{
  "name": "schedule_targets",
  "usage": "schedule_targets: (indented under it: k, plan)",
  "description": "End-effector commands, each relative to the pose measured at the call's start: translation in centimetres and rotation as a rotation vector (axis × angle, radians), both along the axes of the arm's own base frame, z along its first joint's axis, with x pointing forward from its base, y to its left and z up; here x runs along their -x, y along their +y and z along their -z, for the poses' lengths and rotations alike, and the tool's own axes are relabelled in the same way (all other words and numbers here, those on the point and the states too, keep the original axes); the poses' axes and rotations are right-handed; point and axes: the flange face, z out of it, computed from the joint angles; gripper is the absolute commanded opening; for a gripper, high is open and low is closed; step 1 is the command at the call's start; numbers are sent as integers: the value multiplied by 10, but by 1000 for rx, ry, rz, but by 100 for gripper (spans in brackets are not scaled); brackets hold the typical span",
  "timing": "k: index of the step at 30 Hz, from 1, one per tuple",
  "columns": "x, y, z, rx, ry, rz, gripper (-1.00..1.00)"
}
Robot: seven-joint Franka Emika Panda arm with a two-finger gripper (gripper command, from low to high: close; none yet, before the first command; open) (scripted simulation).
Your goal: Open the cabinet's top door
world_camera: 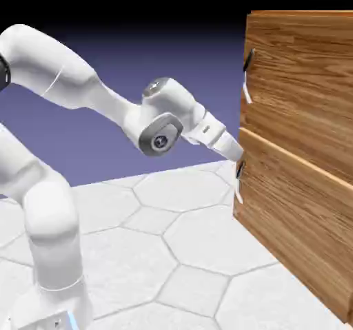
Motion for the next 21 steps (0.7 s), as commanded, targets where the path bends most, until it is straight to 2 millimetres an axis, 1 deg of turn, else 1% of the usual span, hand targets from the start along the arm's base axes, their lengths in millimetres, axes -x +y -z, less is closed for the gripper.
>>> schedule_targets:
  k: [1,6,11,16,21]
  plan:
    - [0,-2,-10,-6,-22,13,0]
    - [6,-9,-60,-33,-134,71,0]
    - [15,-7,-103,-52,-242,113,0]
    - [26,4,-139,-64,-346,138,0]
    - [34,23,-165,-68,-442,148,0]
